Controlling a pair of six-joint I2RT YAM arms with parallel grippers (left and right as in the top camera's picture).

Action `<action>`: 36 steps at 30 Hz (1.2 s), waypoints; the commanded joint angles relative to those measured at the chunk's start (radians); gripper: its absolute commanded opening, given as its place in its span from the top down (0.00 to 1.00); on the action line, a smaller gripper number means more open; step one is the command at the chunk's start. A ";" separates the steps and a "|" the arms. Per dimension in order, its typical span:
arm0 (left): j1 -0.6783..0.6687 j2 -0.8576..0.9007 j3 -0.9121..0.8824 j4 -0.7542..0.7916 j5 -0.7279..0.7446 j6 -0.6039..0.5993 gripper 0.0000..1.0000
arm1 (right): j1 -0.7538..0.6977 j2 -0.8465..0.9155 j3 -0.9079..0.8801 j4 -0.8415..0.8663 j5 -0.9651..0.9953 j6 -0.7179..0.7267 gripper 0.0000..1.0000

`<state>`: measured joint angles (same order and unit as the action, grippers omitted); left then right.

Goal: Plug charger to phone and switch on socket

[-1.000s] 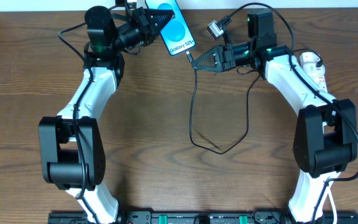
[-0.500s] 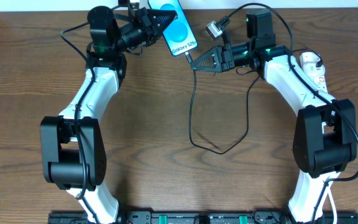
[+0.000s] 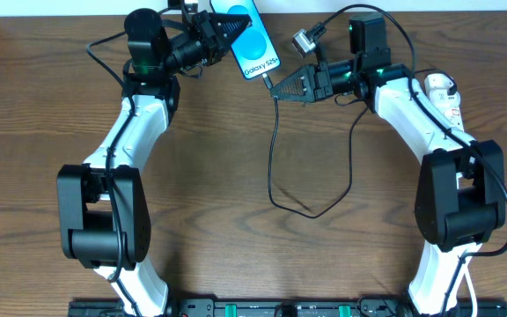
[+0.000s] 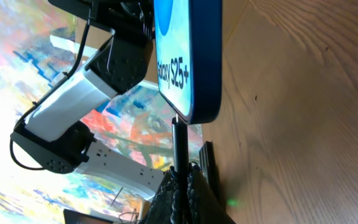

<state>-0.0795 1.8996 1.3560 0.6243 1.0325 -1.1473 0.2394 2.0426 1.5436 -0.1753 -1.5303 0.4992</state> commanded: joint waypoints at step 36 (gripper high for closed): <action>-0.034 -0.024 0.020 0.008 0.013 0.017 0.93 | 0.013 -0.028 0.012 0.142 0.055 0.131 0.99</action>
<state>-0.0868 1.8996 1.3560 0.6289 0.9882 -1.1473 0.2527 2.0426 1.5433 -0.0444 -1.5253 0.6254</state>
